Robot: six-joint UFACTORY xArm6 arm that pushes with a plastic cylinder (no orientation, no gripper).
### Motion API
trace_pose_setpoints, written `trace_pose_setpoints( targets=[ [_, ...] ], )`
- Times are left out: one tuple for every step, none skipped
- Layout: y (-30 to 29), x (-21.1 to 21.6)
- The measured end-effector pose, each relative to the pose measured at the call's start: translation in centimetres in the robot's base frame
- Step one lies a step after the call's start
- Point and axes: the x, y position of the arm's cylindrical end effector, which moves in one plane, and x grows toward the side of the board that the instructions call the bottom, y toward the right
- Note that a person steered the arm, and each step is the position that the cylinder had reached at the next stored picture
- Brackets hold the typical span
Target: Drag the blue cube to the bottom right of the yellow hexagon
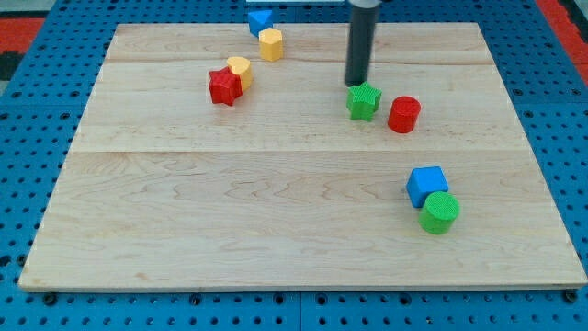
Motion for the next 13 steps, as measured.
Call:
trace_pose_setpoints(
  targets=[
    [5.1,2.0],
    [9.1,8.0],
    [15.5,13.4],
    [10.7,18.6],
    [9.2,20.3],
    [5.4,20.2],
    [0.4,17.6],
    [-2.8,13.1],
    [-6.4,8.9],
    [-7.6,6.4],
    [-5.7,6.5],
    [-7.2,3.1],
    [-8.1,0.1]
  ],
)
